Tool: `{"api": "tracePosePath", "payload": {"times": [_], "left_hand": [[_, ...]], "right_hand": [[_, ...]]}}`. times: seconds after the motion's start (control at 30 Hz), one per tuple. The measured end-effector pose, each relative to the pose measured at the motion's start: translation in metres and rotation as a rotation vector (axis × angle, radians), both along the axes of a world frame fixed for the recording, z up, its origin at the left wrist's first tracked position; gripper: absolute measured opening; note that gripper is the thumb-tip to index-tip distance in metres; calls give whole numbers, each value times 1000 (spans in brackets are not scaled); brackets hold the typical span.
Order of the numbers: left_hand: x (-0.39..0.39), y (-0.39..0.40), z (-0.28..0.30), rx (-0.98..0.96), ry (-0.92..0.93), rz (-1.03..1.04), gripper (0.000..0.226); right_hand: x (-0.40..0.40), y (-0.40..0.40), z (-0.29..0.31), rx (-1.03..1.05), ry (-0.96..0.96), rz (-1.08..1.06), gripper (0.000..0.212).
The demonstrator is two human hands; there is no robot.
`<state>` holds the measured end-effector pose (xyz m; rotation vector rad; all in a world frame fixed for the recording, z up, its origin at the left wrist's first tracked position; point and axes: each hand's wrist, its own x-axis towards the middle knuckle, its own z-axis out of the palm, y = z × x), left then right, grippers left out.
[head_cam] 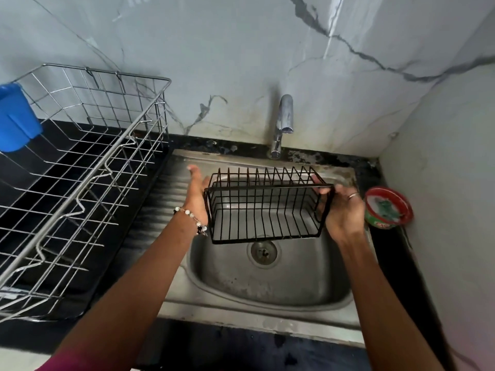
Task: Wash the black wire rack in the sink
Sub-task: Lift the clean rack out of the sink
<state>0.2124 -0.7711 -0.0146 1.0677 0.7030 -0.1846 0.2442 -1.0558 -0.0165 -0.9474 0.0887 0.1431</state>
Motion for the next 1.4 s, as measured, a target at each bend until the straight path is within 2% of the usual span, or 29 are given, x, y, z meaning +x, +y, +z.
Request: {"api": "tracePosePath", "payload": {"times": [0.07,0.13,0.17,0.2,0.27,0.3,0.37,0.47,0.5,0.57,0.6,0.67,0.7,0.77,0.83,0.97,1.03,1.1,1.13,1.2,1.23,1.33,1.4], "left_hand": [[-2,5,6,-40,314,-176,108],[-3,12,11,-78,446,-331,123],[-3,14,12,-82,441,-361,119],[-4,14,12,-79,419,-387,103],[-4,10,11,-56,398,-410,64],[-7,7,10,-35,387,-414,53],[-9,4,8,59,292,-390,40],[-13,-5,-1,217,79,-220,24],[-15,-7,-3,235,0,-190,29],[-17,-7,-9,270,-141,-184,69],[-17,-7,-9,277,-196,-188,83],[-17,-4,-14,287,-272,-192,95],[-17,-4,-14,273,-301,-199,96],[-16,-5,-15,274,-317,-212,91],[-15,-7,-14,274,-277,-235,85],[-15,-8,-9,160,-79,-238,61],[-10,-8,-5,223,18,-274,57],[-4,-10,6,328,38,-292,65],[0,-10,15,353,12,-284,68],[6,-9,33,373,-116,-248,71],[6,-8,39,374,-206,-215,74],[0,-9,38,401,-433,-129,76],[-9,-15,19,427,-366,-120,68]], "right_hand": [[-5,-1,-1,100,-79,-62,19],[-9,1,0,76,-92,-65,35],[-13,3,1,50,-83,-33,40],[-14,4,1,22,-62,-10,43],[-17,6,0,-15,16,-38,34],[-18,7,0,-37,58,-81,28],[-17,6,-2,-114,98,-153,20],[-15,5,-7,-147,142,-178,4],[-16,7,-4,-145,151,-120,7],[-17,9,3,-227,201,45,28],[-19,9,9,-299,219,121,42],[-21,6,18,-471,267,236,62],[-19,6,19,-542,311,250,66],[-16,6,19,-642,411,198,60],[-20,9,17,-629,463,178,53],[-30,10,0,-607,502,119,74],[-33,10,-2,-608,509,101,71],[-32,10,5,-587,487,104,62],[-31,12,14,-542,452,116,55],[-25,6,21,-470,347,74,59],[-23,2,21,-452,274,7,63],[-33,0,14,-331,63,-136,54],[-39,5,-6,-358,136,-107,47]]}}
